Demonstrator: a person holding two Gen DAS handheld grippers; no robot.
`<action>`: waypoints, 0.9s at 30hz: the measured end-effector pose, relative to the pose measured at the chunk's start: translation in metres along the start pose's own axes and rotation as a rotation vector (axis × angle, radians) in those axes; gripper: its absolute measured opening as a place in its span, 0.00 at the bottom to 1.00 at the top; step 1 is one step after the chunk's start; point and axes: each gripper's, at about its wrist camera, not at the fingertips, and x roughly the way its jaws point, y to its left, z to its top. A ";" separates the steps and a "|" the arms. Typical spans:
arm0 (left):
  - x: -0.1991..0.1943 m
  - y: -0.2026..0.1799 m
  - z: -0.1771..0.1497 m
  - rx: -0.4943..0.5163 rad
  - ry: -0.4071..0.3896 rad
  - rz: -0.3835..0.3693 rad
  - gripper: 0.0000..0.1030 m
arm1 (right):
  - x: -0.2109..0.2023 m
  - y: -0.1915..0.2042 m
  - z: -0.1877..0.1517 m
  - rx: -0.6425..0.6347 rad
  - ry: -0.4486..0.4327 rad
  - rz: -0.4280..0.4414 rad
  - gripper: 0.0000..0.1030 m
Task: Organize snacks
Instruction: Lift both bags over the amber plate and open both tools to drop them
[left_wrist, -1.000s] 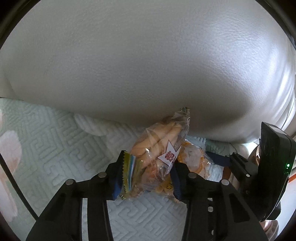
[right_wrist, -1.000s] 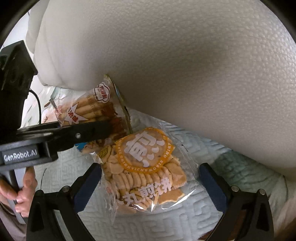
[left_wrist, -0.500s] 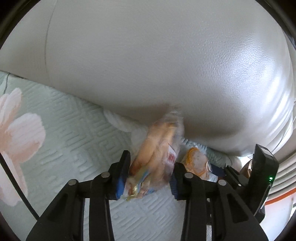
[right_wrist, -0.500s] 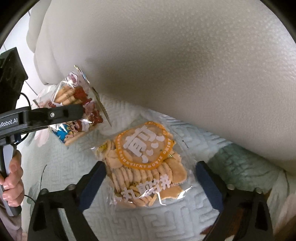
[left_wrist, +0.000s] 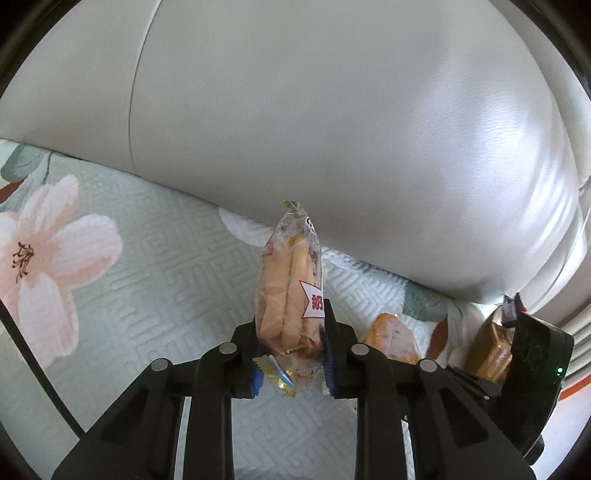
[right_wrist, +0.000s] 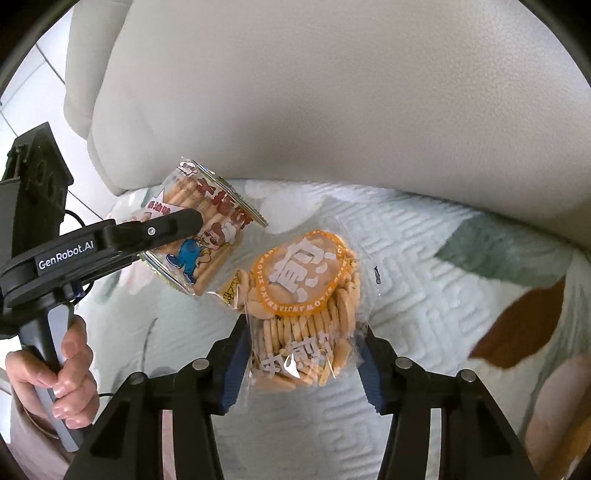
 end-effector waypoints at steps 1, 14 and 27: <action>-0.002 0.001 -0.001 0.001 -0.001 0.001 0.21 | -0.003 0.000 -0.002 0.006 -0.001 -0.003 0.50; -0.039 -0.015 -0.016 -0.020 0.005 0.005 0.21 | -0.052 -0.008 -0.013 0.119 -0.086 0.040 0.50; -0.092 -0.133 -0.045 0.119 0.004 -0.101 0.21 | -0.169 -0.044 -0.037 0.281 -0.334 0.176 0.49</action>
